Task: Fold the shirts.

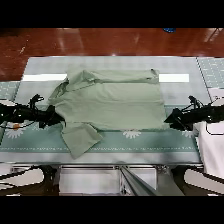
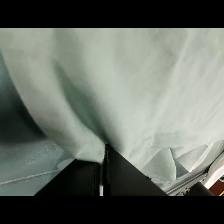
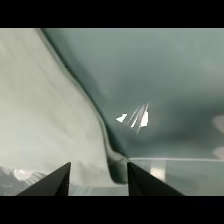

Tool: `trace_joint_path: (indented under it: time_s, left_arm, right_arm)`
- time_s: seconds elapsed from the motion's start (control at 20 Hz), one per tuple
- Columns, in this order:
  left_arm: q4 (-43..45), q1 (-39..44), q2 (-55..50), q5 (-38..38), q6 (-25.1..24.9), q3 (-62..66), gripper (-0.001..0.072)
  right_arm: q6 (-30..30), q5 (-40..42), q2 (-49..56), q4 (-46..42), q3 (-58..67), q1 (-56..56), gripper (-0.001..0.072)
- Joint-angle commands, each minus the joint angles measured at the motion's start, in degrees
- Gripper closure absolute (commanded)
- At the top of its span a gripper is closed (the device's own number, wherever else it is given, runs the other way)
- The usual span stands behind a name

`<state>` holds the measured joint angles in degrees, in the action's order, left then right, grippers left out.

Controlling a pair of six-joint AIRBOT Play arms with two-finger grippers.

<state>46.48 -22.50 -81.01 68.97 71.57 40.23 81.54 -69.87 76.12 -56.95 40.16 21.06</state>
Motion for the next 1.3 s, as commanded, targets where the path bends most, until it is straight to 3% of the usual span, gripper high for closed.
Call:
trace_joint_path:
  time_s: [0.0, 0.05, 0.2, 0.4, 0.6, 0.7, 0.85, 1.0, 1.2, 1.25]
  left_arm:
    - [-0.02, 0.02, 0.02, 0.04, -0.02, 0.07, 0.0687]
    - [-0.02, 0.02, 0.02, 0.02, -0.02, 0.07, 0.0687]
    - [-0.28, 0.02, 0.04, 0.20, -0.02, 0.48, 0.0687]
    - [-9.01, 0.02, 3.04, 2.19, -2.16, 5.81, 0.0687]
    - [-28.55, 0.02, 11.85, 0.74, -5.44, 18.58, 0.0687]
    - [-33.46, 0.00, 17.00, -1.75, -5.55, 27.04, 0.0687]
    - [-32.98, -1.27, 24.68, -5.99, -5.49, 39.28, 0.0687]
    - [-28.74, -5.38, 32.50, -9.25, -5.20, 47.30, 0.0687]
    - [-13.44, -10.60, 44.89, -9.16, -2.27, 48.96, 0.0687]
    - [-6.91, -10.62, 47.71, -9.22, 1.25, 48.96, 0.0687]
  right_arm:
    - [-0.42, 4.44, 0.50, 3.21, -0.07, -4.44, 0.0306]
    - [-2.29, 5.99, 0.50, 5.64, -0.07, -5.90, 0.0347]
    - [-5.27, 10.05, 0.50, 10.34, 0.15, -10.62, 0.0689]
    - [-8.35, 3.80, -1.01, 14.73, 8.81, -12.28, 0.0691]
    - [-6.71, 0.92, -7.54, 14.23, 29.88, -10.56, 0.0691]
    - [-5.77, 0.87, -10.47, 14.14, 42.56, -8.87, 0.0691]
    - [-4.59, 0.83, -15.80, 12.85, 58.31, -5.81, 0.0691]
    - [-3.76, -0.17, -22.69, 8.96, 66.29, -2.75, 0.0691]
    - [-1.07, -5.03, -33.33, -2.97, 67.21, -1.70, 0.0691]
    - [-0.35, -7.17, -35.45, -5.14, 67.21, -1.70, 0.0691]
